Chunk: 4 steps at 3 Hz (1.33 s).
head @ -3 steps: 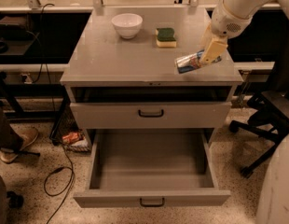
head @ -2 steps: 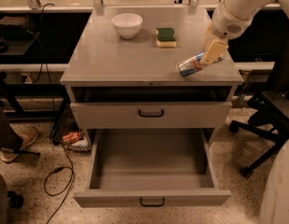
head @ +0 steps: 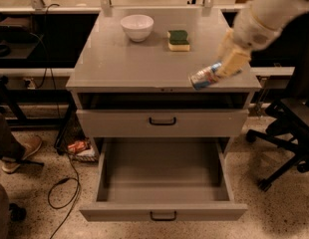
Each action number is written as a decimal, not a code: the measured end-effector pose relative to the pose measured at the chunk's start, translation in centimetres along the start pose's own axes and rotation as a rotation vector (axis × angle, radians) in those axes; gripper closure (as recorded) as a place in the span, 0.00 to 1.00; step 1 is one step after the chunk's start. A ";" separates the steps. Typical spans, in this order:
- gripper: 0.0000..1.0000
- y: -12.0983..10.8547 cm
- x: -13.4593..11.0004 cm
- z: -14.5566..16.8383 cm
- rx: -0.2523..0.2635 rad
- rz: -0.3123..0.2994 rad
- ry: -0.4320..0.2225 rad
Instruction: Place redbull can into middle drawer
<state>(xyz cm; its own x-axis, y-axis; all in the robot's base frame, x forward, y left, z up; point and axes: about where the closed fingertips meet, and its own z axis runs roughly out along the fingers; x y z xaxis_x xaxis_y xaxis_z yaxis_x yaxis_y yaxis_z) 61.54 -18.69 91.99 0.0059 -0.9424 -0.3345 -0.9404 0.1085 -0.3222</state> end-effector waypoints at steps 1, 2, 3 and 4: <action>1.00 7.9 -0.2 0.2 -0.073 0.048 -0.089; 1.00 12.9 0.4 3.8 -0.175 0.089 -0.084; 1.00 13.0 0.4 4.2 -0.179 0.089 -0.091; 1.00 13.4 1.0 8.2 -0.218 0.090 -0.159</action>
Offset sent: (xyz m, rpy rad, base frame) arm -0.1387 0.0322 -0.1165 0.1314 0.2718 -0.0094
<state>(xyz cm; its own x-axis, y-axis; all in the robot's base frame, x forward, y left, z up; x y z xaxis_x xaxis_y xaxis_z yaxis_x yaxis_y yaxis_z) 51.74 -15.59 80.03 -0.0435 -0.8687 -0.4934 -0.9904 0.1025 -0.0931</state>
